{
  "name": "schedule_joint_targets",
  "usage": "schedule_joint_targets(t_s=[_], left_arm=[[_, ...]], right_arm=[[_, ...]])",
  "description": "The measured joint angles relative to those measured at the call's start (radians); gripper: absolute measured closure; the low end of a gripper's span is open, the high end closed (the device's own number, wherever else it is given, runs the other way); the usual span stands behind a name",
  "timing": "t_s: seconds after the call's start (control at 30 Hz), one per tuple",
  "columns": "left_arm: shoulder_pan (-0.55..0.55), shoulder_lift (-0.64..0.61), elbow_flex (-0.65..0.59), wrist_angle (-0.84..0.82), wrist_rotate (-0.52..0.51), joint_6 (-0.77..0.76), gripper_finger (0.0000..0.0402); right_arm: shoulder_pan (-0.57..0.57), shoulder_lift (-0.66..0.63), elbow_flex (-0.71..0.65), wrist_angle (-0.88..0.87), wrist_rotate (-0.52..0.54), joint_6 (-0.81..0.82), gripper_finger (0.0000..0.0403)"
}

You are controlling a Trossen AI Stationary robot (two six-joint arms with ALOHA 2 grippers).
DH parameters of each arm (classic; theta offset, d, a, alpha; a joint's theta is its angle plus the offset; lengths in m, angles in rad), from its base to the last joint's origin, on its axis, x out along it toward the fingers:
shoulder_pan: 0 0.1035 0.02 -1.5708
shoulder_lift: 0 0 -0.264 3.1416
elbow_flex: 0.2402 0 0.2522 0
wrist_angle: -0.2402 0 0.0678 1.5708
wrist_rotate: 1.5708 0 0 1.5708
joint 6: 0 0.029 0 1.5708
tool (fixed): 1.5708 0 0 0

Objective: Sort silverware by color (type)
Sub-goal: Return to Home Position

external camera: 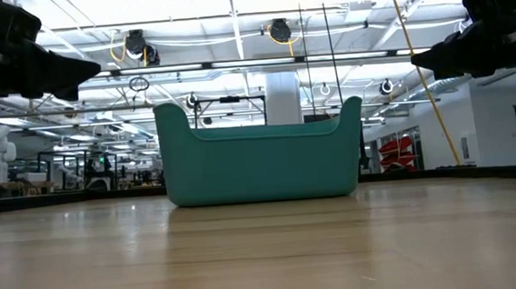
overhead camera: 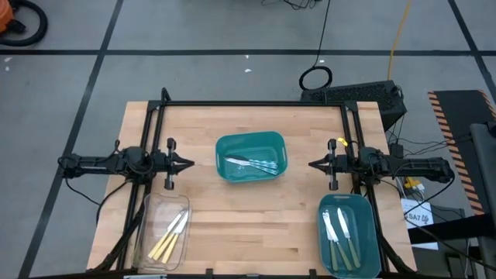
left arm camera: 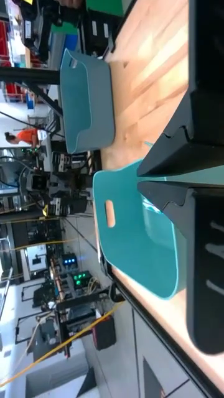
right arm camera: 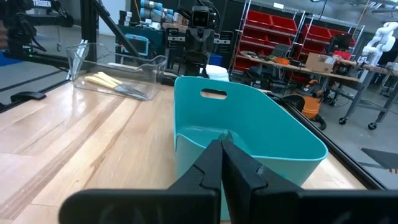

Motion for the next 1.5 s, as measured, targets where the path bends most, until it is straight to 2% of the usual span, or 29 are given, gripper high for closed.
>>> schedule_joint_targets(t_s=[0.47,1.13,1.33,1.5], left_arm=[[0.013,0.015,0.0,-0.003,-0.001,0.003,0.0371],[0.013,0.015,0.0,-0.002,-0.002,-0.001,0.0371],[0.013,0.015,0.0,-0.001,-0.002,-0.001,0.0371],[0.013,0.015,0.0,-0.002,-0.002,-0.063,0.0371]], right_arm=[[0.0,-0.025,0.0,0.011,0.002,-0.01,0.0403],[0.028,-0.035,0.0,-0.006,-0.032,0.06,0.0403],[0.053,-0.035,0.0,0.002,0.004,0.006,0.0403],[0.053,-0.035,0.0,-0.006,-0.022,0.004,0.0403]])
